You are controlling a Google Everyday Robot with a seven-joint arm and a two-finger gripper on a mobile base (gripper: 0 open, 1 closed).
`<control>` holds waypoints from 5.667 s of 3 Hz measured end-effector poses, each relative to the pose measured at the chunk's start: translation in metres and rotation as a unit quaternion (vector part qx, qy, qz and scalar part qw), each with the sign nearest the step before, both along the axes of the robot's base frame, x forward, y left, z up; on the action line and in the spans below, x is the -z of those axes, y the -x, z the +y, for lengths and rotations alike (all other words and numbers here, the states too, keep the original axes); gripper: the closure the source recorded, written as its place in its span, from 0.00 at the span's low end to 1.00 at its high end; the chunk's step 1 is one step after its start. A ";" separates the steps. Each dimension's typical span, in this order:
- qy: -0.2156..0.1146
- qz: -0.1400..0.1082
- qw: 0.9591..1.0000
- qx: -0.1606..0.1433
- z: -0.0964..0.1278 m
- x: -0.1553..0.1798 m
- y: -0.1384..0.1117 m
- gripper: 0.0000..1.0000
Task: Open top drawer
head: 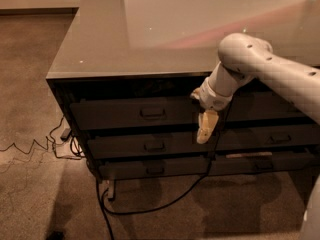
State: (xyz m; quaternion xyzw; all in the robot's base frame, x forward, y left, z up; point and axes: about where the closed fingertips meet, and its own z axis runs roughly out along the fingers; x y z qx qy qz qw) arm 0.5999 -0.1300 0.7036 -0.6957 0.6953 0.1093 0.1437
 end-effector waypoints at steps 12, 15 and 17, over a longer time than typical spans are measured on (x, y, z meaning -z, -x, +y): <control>0.065 -0.044 0.996 0.040 -0.019 0.041 -0.053 0.81; 0.065 -0.044 0.996 0.040 -0.019 0.041 -0.053 0.12; 0.056 -0.043 0.997 0.038 -0.019 0.044 -0.051 0.00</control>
Offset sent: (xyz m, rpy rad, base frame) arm 0.0635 -0.0032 -0.0213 0.0119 -0.1538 -0.1226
